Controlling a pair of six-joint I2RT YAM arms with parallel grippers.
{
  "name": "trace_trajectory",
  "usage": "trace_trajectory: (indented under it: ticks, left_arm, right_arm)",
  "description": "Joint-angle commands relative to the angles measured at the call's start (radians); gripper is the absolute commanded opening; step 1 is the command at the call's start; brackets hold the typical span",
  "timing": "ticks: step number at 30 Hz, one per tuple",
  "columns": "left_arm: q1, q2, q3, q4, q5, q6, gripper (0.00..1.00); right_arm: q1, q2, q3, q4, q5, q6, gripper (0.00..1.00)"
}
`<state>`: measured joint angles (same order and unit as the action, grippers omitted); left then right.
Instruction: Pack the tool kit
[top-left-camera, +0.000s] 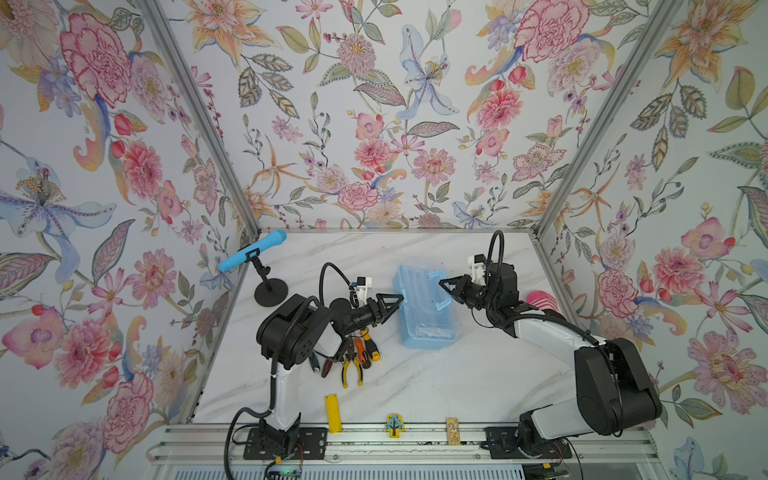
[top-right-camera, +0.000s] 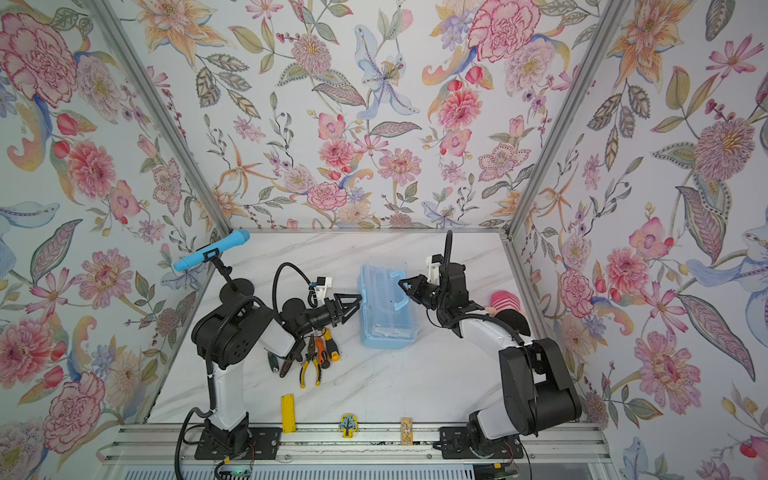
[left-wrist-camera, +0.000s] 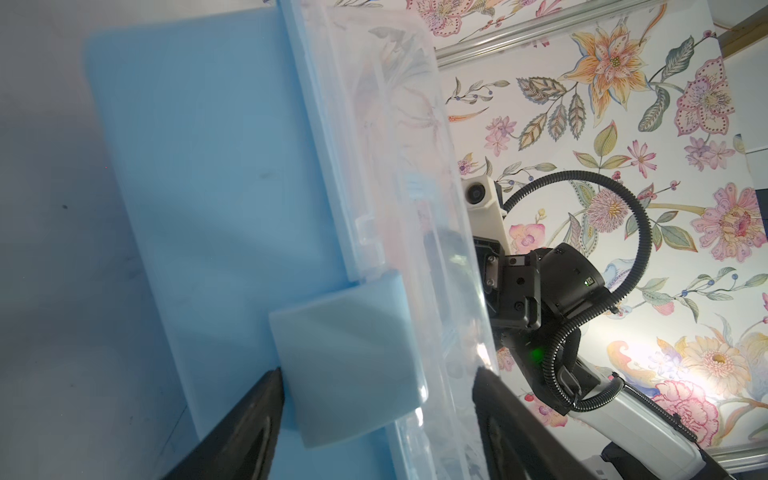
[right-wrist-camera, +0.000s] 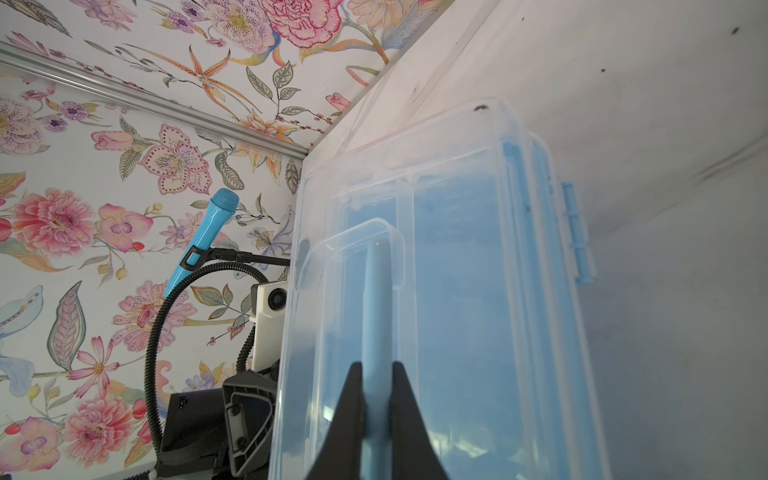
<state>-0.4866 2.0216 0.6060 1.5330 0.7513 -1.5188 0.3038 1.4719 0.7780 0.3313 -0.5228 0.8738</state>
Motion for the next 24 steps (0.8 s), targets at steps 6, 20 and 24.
trace_trajectory:
  ticks: [6, 20, 24]
  left_arm:
    - [-0.007, -0.068, 0.034, 0.260, 0.010, -0.027, 0.74]
    - [-0.009, -0.163, 0.105, 0.261, 0.024, -0.080, 0.72]
    - [-0.018, -0.169, 0.128, 0.262, 0.029, -0.089, 0.72]
  right_arm:
    - [0.034, 0.021, 0.042, -0.034, 0.000, -0.030, 0.00]
    - [0.069, 0.015, 0.076, -0.152, 0.150, -0.131, 0.00]
    - [0.076, 0.028, 0.074, -0.131, 0.152, -0.124, 0.00]
